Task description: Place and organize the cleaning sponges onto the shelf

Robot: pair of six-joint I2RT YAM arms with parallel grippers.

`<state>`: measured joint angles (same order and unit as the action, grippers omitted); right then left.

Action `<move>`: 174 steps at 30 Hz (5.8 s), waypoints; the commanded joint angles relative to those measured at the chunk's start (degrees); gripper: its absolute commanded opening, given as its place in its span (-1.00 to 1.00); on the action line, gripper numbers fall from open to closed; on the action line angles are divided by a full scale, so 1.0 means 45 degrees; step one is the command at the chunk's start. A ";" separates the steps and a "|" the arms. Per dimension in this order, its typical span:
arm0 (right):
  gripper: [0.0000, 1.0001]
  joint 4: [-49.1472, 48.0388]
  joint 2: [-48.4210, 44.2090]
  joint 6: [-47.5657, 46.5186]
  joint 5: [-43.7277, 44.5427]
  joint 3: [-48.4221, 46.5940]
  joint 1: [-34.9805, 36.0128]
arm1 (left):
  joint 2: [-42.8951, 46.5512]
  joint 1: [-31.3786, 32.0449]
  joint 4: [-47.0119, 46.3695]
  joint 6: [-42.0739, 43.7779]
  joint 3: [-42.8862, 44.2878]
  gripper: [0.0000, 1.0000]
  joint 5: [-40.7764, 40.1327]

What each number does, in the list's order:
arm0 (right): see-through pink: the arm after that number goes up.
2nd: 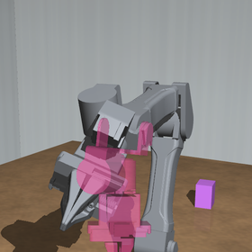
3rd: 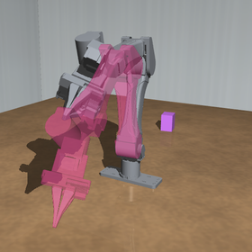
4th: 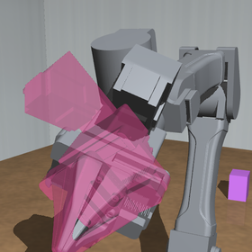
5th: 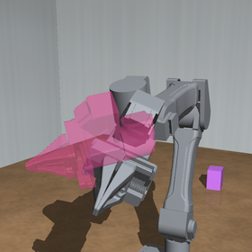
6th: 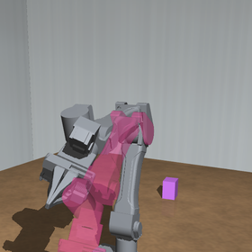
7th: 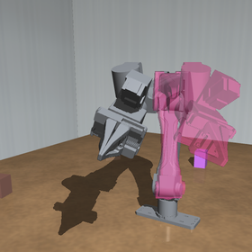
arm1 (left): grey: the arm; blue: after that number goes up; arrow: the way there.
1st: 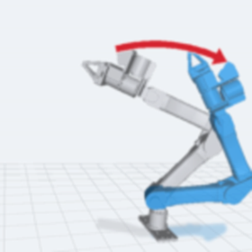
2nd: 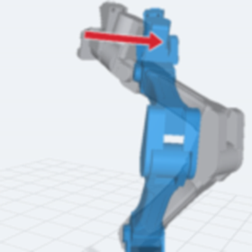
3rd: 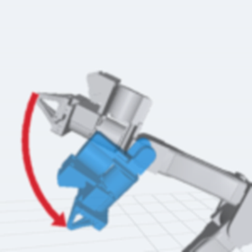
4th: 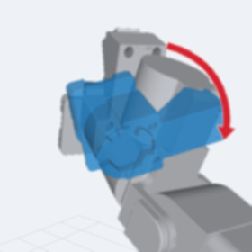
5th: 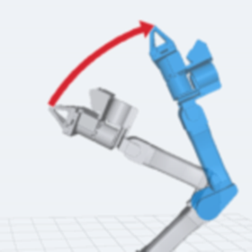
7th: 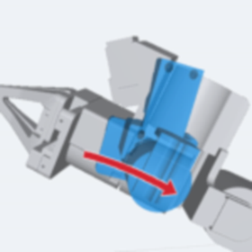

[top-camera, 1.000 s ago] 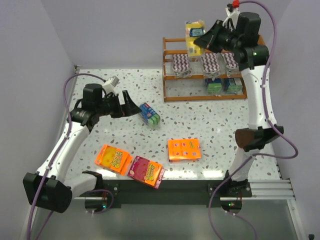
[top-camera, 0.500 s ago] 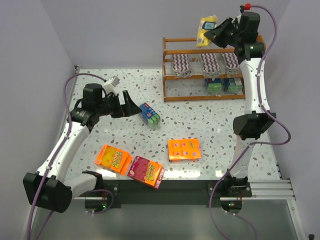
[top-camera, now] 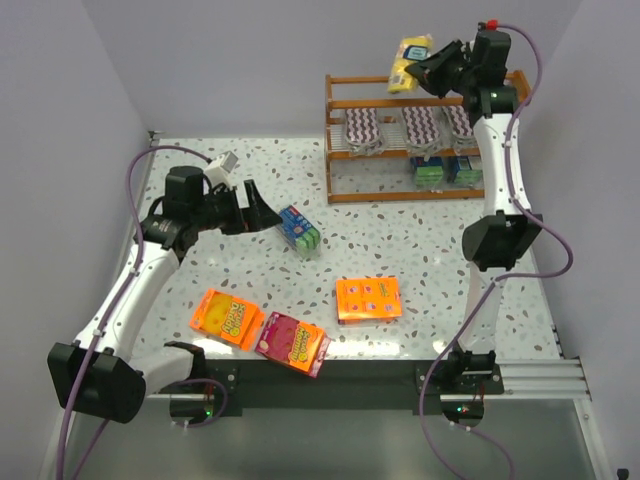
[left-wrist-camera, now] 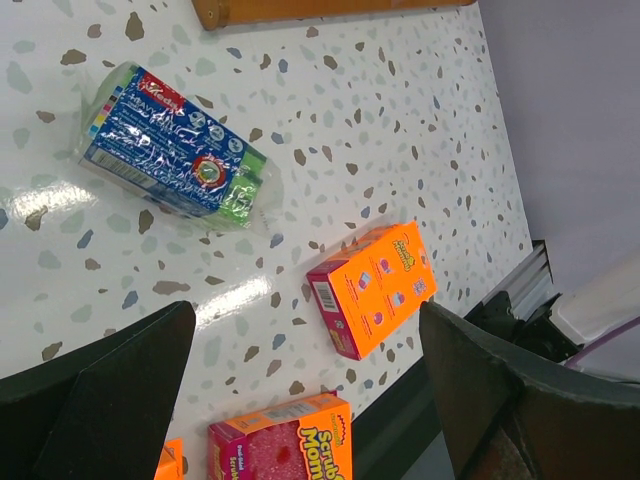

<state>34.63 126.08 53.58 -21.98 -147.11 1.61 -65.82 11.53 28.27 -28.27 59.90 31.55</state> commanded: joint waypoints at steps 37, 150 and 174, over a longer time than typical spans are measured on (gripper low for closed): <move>0.41 0.2030 -0.2041 -0.1262 0.3573 0.0308 -0.0728 | -0.0255 -0.0355 -0.0697 0.0208 -0.0030 1.00 0.0547; 0.25 -0.0858 -1.3021 -0.7103 0.0670 2.3686 0.3041 | 0.0447 -0.0394 -0.1107 -0.0690 -0.1416 1.00 0.0547; 0.22 -0.2247 -1.1729 -0.6692 -0.0175 2.4547 0.3022 | 0.0271 -0.0394 -0.1361 -0.0846 -0.1651 1.00 0.0528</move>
<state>25.63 73.21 23.05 -21.82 -35.62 15.31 -64.97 10.13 25.69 -31.00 52.58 33.30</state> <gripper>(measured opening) 0.614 0.997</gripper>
